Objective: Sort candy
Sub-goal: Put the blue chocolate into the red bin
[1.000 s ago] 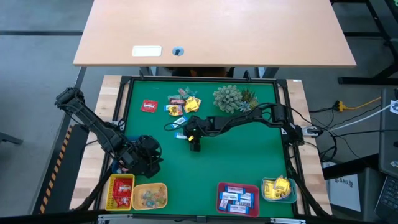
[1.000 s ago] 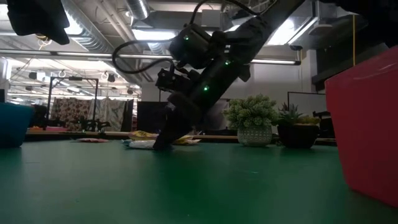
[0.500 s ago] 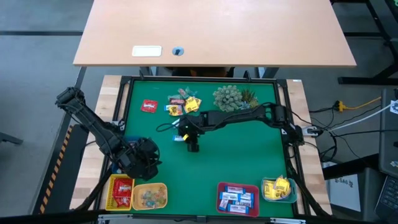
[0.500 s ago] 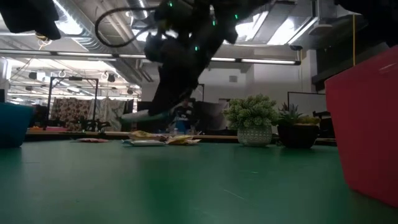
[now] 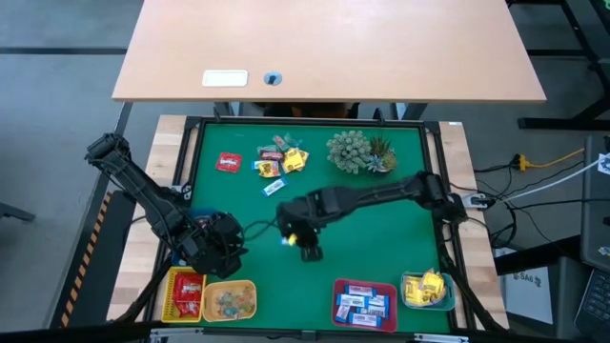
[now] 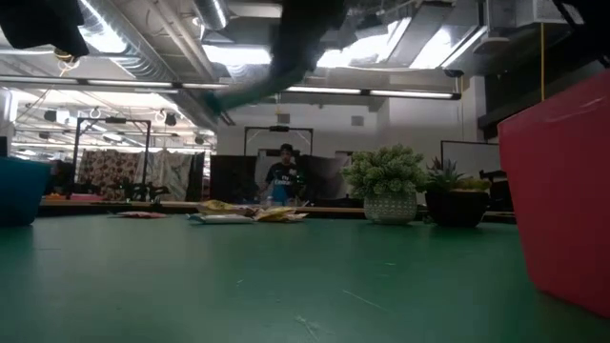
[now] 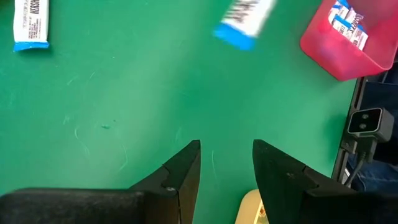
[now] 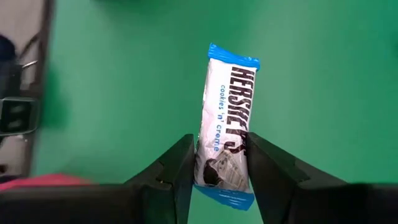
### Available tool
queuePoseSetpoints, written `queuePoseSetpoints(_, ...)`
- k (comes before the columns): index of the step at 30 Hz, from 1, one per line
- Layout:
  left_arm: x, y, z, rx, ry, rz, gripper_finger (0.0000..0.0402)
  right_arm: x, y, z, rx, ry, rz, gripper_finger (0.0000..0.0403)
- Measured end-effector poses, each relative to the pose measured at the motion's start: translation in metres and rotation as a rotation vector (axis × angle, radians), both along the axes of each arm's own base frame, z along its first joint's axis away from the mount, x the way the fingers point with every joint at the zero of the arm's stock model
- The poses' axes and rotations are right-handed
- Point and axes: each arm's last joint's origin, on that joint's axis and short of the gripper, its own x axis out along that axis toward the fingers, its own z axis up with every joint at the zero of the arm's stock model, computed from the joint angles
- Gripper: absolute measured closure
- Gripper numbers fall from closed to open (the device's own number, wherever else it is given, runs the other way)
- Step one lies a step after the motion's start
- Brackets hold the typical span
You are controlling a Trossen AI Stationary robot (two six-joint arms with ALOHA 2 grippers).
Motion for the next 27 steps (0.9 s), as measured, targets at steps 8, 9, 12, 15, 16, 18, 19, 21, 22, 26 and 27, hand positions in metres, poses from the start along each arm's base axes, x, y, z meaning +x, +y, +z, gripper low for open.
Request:
queuePoseSetpoints(8,0.006,-0.005,-0.012,0.037,0.041,0.000,0.0269,-0.040,0.070,0.003,-0.002,0.210,-0.013,0.0267)
queuePoseSetpoints(9,0.007,-0.007,-0.015,0.045,0.049,-0.001,0.0269,-0.046,0.079,0.002,-0.004,0.234,-0.022,0.0267)
queuePoseSetpoints(12,0.011,-0.009,-0.022,0.065,0.072,-0.001,0.0269,-0.063,0.106,0.002,-0.008,0.282,-0.038,0.0267)
queuePoseSetpoints(15,0.014,-0.012,-0.027,0.074,0.084,-0.001,0.0269,-0.081,0.132,0.001,-0.018,0.317,-0.035,0.0267)
queuePoseSetpoints(16,0.015,-0.013,-0.028,0.074,0.084,-0.001,0.0269,-0.087,0.140,0.001,-0.022,0.328,-0.033,0.0267)
queuePoseSetpoints(18,0.016,-0.014,-0.029,0.071,0.081,-0.002,0.0269,-0.098,0.156,0.001,-0.028,0.339,-0.023,0.0267)
queuePoseSetpoints(19,0.016,-0.014,-0.029,0.065,0.073,-0.001,0.0269,-0.104,0.163,0.001,-0.033,0.337,-0.009,0.0267)
queuePoseSetpoints(21,0.018,-0.016,-0.028,0.051,0.057,-0.001,0.0269,-0.115,0.176,0.001,-0.044,0.335,0.031,0.0267)
queuePoseSetpoints(22,0.019,-0.016,-0.027,0.044,0.049,-0.001,0.0269,-0.120,0.182,0.001,-0.049,0.335,0.054,0.0267)
queuePoseSetpoints(26,0.021,-0.018,-0.026,0.022,0.023,-0.001,0.0269,-0.137,0.200,0.001,-0.074,0.323,0.107,0.0267)
queuePoseSetpoints(27,0.021,-0.018,-0.025,0.019,0.019,-0.001,0.0269,-0.140,0.204,0.001,-0.076,0.323,0.118,0.0267)
